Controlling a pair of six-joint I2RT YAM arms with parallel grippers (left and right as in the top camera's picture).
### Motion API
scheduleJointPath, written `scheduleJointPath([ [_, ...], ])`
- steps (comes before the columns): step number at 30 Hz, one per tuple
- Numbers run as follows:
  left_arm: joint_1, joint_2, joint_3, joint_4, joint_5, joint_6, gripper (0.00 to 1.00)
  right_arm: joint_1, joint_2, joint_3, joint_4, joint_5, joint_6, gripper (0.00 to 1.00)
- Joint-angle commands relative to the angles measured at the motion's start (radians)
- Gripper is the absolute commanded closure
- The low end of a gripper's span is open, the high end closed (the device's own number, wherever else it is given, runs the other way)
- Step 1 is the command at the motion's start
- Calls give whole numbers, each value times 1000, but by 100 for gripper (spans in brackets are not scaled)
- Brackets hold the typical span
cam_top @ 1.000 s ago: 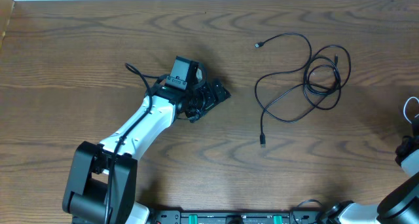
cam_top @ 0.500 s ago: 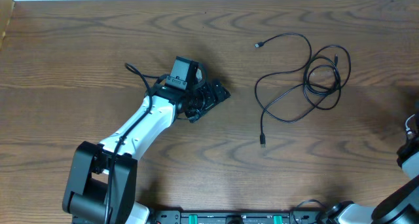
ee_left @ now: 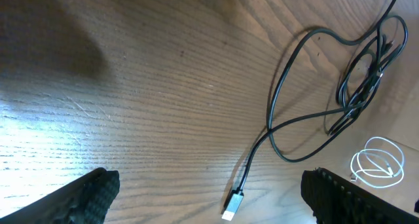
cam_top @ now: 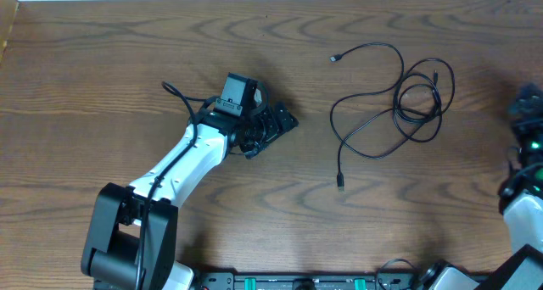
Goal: Untangle cables
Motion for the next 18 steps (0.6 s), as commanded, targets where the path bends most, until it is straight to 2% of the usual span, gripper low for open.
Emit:
scheduleJointPath([
  [1,3,-9,16,-3,-14,14,5,103,-8,2,-28,-35,-104,1],
  [5,3,-9,16,-3,-14,14,5,204,-8,2,-141,63,-114,1],
  [9,3,-9,16,-3,-14,14,5,301,4,2,-216,146,-248,1],
  [11,3,-9,16,-3,-14,14,5,334,21,2,-240,233,-257,1],
  [18,3,-9,16,-3,-14,14,5,374,181,2,-138,312,-394,1],
])
